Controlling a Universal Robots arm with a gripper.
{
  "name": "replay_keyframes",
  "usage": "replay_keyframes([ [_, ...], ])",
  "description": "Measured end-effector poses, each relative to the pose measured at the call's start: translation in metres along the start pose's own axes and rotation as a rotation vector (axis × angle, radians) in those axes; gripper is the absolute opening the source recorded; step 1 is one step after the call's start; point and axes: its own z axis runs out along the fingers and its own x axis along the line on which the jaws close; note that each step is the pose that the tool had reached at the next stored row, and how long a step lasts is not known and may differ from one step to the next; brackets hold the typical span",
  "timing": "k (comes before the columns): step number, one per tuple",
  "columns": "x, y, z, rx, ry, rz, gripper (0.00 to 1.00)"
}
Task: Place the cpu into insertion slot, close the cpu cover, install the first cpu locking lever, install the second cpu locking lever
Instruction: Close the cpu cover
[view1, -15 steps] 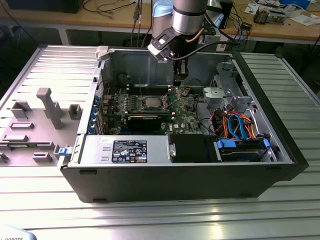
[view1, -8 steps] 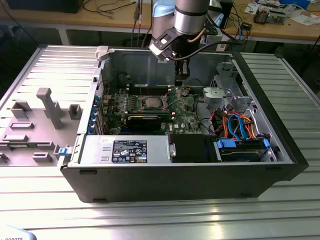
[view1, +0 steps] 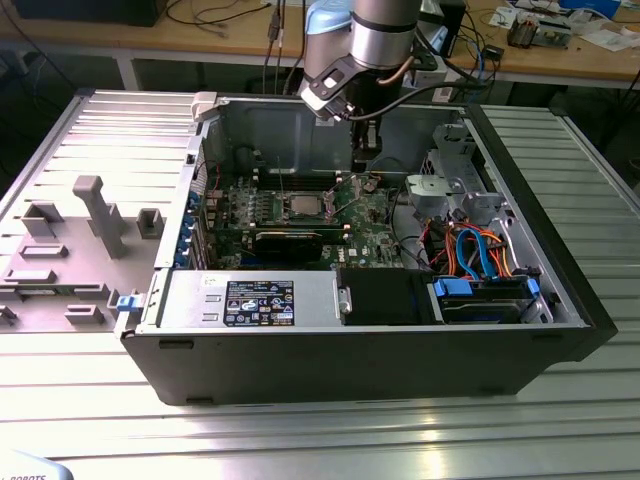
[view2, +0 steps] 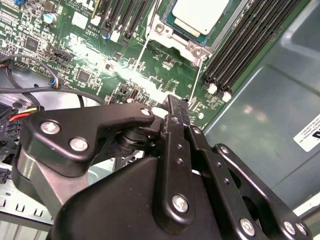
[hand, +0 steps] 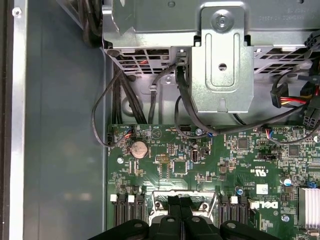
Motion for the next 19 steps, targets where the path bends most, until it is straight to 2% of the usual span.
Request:
replay_keyframes([
  [8,0.0,0.0019,0.0,0.0,-0.0004,0.0,0.11],
  [19,0.0,0.0044,0.0,0.0,-0.004,0.0,0.11],
])
